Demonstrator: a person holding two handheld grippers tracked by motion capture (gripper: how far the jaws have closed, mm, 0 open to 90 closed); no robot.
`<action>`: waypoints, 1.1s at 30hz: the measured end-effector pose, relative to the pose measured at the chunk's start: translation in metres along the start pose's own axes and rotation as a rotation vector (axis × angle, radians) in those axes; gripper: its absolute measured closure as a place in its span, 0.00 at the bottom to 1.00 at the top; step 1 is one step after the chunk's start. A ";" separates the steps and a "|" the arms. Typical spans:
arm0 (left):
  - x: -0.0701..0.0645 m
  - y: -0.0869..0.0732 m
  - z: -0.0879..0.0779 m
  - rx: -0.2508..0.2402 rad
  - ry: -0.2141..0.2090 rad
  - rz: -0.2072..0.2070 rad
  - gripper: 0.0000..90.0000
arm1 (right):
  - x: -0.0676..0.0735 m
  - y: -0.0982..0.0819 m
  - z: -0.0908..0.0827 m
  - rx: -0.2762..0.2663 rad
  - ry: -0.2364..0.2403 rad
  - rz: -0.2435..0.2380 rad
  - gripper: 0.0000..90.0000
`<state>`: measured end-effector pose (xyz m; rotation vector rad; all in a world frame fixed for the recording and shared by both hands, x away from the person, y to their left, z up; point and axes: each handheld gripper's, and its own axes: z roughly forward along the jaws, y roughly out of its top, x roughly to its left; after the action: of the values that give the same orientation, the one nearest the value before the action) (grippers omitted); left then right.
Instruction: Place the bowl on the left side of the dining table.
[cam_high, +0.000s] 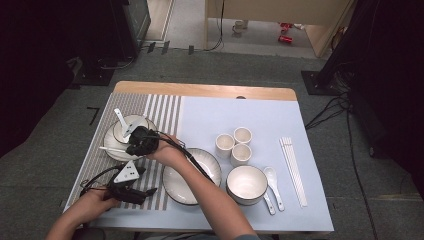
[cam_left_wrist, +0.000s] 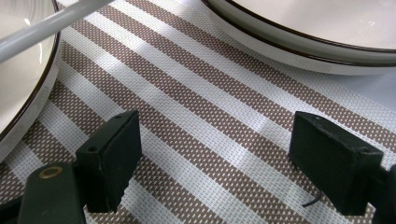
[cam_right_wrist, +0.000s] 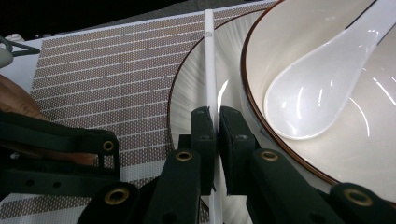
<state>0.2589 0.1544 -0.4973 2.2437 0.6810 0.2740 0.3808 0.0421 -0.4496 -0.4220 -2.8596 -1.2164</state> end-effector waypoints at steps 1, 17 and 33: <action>0.000 0.000 0.000 0.000 0.000 0.000 0.19 | 0.000 0.000 0.001 0.004 0.002 0.006 0.95; 0.000 0.000 0.000 0.000 -0.001 -0.001 0.19 | -0.002 0.001 0.008 -0.008 0.020 0.047 0.93; 0.000 0.000 0.000 -0.002 -0.001 -0.001 0.19 | 0.005 0.003 -0.006 -0.010 0.023 0.061 1.00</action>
<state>0.2591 0.1546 -0.4973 2.2420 0.6807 0.2729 0.3759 0.0406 -0.4425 -0.4884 -2.8010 -1.2174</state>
